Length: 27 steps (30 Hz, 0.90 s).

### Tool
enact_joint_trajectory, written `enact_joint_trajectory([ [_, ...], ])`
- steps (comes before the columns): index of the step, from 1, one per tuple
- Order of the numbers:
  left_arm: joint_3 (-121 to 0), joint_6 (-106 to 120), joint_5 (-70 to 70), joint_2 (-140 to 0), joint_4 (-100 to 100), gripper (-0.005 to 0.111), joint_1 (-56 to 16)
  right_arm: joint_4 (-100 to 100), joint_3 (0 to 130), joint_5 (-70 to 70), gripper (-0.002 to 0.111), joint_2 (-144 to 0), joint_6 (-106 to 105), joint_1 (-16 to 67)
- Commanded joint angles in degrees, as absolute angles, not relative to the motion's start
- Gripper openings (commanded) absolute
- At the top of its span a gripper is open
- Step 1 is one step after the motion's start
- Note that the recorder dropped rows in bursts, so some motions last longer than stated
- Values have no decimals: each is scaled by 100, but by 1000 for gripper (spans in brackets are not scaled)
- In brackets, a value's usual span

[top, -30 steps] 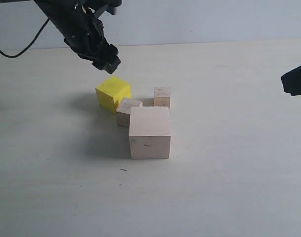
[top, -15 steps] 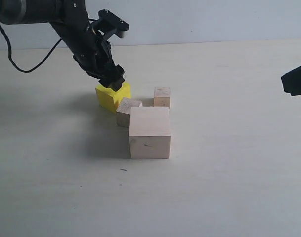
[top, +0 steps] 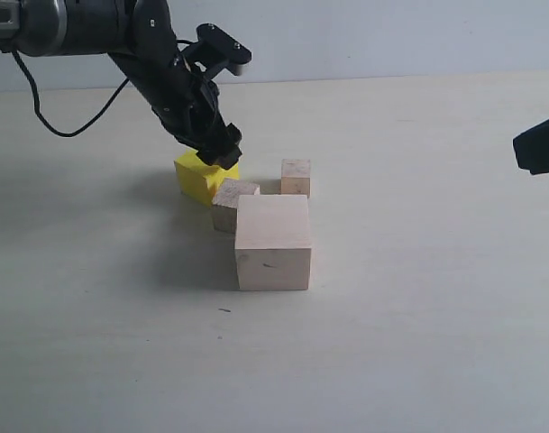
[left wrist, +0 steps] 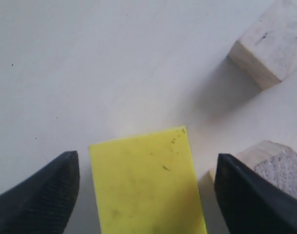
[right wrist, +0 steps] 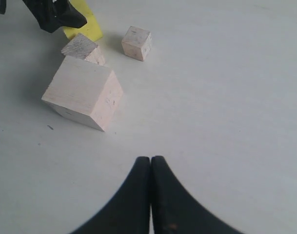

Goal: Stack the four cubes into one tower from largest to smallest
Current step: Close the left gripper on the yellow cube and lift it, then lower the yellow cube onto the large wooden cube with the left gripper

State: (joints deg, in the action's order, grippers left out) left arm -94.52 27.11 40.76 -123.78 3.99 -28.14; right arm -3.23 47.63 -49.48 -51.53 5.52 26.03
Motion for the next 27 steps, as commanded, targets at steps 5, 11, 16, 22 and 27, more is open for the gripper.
enact_joint_trajectory([
  [5,-9479,2720,3879,-12572,462,74,-2823,-295,4721,-4820,0,-5133,517,2600],
  [11,-9479,2560,3690,-12685,462,63,-2823,-283,4721,-4818,0,-5133,517,2600],
  [16,-9479,2479,3630,-12499,462,18,-2797,-283,4590,-4805,0,-5133,517,2600],
  [22,-9479,2323,3754,-12060,362,0,-2797,-273,4338,-4783,0,-5133,418,2600],
  [27,-9479,2405,4383,-11515,362,0,-2797,-273,4338,-4756,0,-5133,413,2600],
])
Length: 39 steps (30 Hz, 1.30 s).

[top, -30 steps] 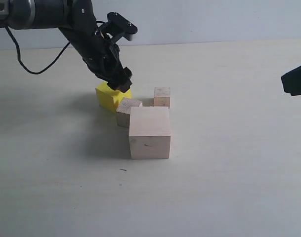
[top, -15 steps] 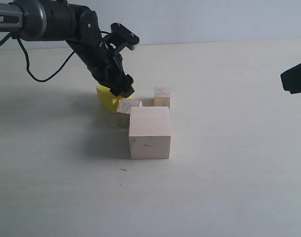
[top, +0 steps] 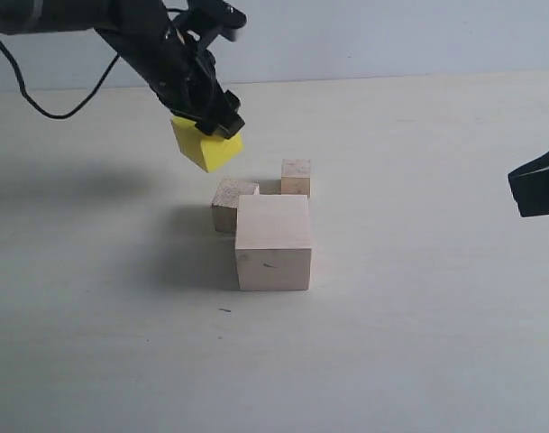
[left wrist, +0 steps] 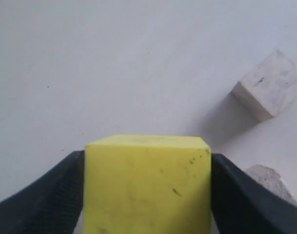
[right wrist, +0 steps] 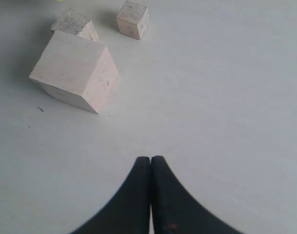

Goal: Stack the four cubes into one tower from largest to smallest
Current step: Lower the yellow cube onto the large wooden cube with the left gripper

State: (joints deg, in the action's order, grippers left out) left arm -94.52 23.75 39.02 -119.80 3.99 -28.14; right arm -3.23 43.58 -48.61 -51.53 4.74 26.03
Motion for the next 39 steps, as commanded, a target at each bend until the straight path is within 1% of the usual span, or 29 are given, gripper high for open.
enact_joint_trajectory([
  [1,-9479,2504,4540,-11421,362,0,-2797,-273,4338,-4756,0,-5133,413,2600],
  [8,-9479,3089,5785,-10709,588,0,-2808,-273,4338,-4770,0,-5133,402,2600],
  [14,-9479,4844,6528,-10420,2344,0,-2825,-273,4338,-4808,0,-5133,402,2600],
  [19,-9479,5825,6951,-10445,2313,0,-3207,-273,4338,-4821,0,-5133,385,2600],
  [27,-9479,6601,6775,-10492,2337,0,-3700,-305,4338,-4821,0,-5133,283,2600],
  [35,-9479,6601,6647,-10937,2376,0,-3712,-410,4338,-4810,0,-5133,258,2600],
  [39,-9479,6674,6327,-11092,2415,0,-3712,-425,4326,-4796,0,-5133,258,2600],
])
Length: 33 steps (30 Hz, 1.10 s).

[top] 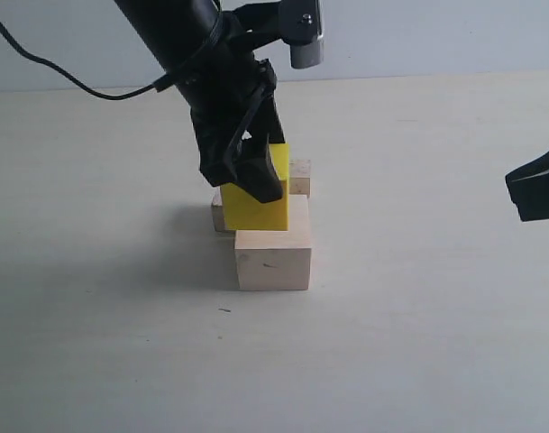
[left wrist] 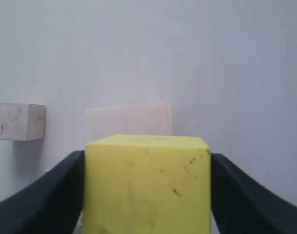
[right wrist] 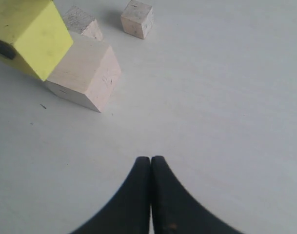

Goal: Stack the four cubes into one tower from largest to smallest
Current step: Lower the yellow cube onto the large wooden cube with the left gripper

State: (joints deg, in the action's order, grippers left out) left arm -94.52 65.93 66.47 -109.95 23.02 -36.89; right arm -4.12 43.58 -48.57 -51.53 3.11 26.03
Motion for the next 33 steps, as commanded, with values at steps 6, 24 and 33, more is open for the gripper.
enact_joint_trajectory([
  [6,-9732,6734,6222,-11330,2458,0,-3712,-435,4326,-4772,0,-5133,258,2600],
  [24,-9862,6523,6328,-11648,2178,0,-3718,-435,4205,-4628,0,-5133,258,2600],
  [33,-9862,6523,6306,-11660,2207,0,-3718,-435,3945,-4414,0,-5133,258,2600],
])
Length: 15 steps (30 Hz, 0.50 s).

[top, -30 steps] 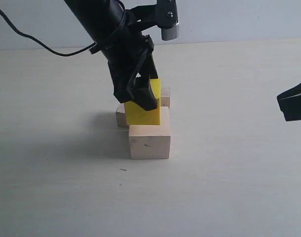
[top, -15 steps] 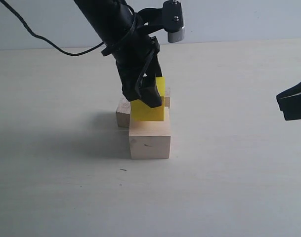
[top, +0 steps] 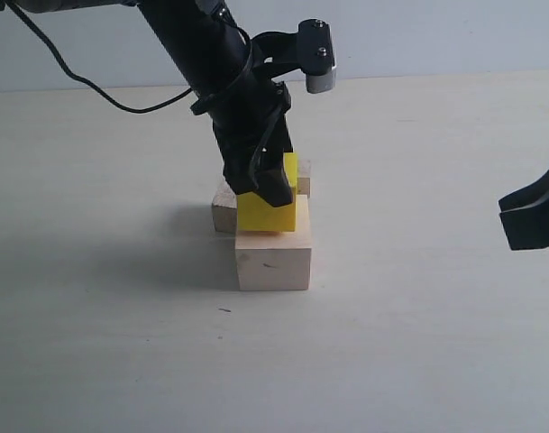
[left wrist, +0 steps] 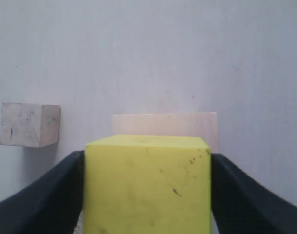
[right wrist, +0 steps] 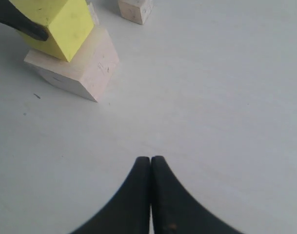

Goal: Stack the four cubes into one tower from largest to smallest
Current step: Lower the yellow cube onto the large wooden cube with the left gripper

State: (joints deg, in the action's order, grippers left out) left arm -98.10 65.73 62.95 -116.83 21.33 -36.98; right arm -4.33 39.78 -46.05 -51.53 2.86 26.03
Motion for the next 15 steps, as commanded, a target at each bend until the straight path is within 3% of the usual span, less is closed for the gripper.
enact_joint_trajectory([
  [1,-9862,6523,6306,-11660,2220,0,-3718,-475,3945,-4415,0,-5133,258,2600],
  [15,-9862,6170,6211,-11660,2270,0,-3718,-475,3945,-4401,0,-5133,258,2600],
])
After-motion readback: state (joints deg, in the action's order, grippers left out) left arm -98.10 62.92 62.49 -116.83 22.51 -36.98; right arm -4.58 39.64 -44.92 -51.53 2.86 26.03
